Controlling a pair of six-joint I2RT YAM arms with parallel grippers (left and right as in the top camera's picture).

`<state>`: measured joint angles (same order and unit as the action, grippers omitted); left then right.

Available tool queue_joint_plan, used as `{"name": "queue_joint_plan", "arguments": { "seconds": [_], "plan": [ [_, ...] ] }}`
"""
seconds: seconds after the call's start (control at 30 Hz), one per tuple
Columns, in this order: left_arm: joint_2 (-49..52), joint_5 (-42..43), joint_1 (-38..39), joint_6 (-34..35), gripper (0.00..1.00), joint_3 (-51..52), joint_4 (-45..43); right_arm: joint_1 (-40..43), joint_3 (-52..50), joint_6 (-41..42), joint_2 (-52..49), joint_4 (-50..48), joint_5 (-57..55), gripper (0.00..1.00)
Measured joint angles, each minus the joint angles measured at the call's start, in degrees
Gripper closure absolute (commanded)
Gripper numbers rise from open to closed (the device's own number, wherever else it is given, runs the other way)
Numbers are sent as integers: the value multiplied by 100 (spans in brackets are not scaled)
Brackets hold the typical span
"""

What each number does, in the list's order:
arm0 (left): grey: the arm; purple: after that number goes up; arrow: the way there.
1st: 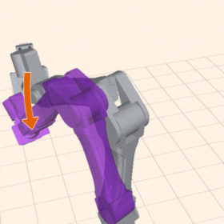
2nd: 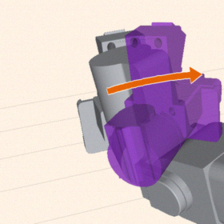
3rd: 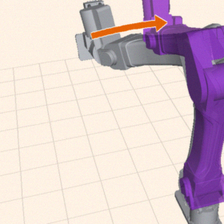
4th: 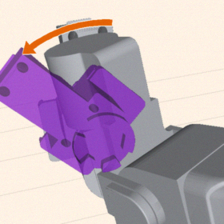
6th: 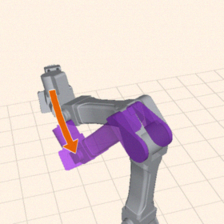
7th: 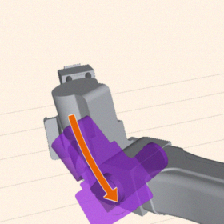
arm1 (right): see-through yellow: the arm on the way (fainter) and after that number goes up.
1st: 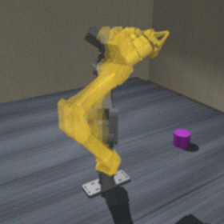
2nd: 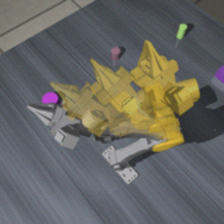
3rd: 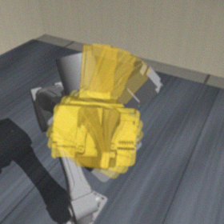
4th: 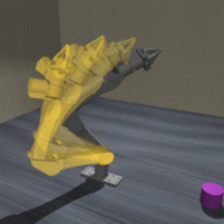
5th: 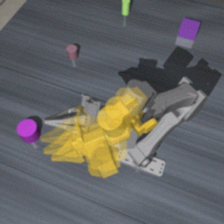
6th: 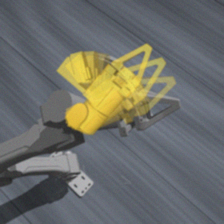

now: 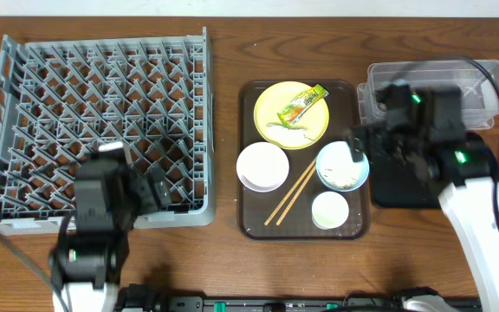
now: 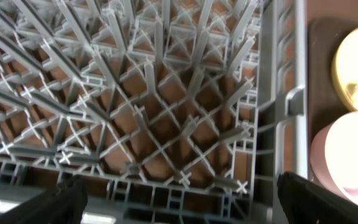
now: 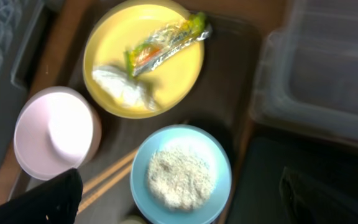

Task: Sort waste into correct bins and load items into the dishwasher rack
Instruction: 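Reach the right gripper to the yellow plate and grasp the Pandan wrapper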

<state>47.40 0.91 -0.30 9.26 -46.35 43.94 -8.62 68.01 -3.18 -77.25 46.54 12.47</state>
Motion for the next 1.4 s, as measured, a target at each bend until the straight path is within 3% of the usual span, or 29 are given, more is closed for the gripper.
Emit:
{"name": "queue_joint_plan", "arguments": {
  "seconds": [0.13, 0.23, 0.53, 0.87, 1.13, 1.23, 1.33, 1.4],
  "plan": [
    [737, 2, 0, 0, 1, -461, 254, -168, 507, -17, -787, -162, 245, 1],
    [955, 4, 0, 0, 1, -518, 267, -188, 527, 105, -1174, -811, 625, 19],
    [1062, 4, 0, 0, 1, -518, 297, -562, 544, 1290, -2135, -2059, 173, 39],
    [1062, 17, 0, 0, 1, -518, 280, -1139, 544, 2702, -3377, -2535, -680, 42],
    [1062, 17, 0, 0, 1, -518, 278, -1191, 544, 3517, -3926, -3217, -981, 52],
    [1062, 17, 0, 0, 1, -518, 278, -1235, 555, 3705, -4085, -3530, -1040, 64],
    [1062, 17, 0, 0, 1, -518, 278, -1241, 592, 3812, -4153, -3674, -1054, 95],
    [1062, 17, 0, 0, 1, -518, 275, -1241, 590, 3873, -4186, -3709, -1054, 99]
  ]
}}
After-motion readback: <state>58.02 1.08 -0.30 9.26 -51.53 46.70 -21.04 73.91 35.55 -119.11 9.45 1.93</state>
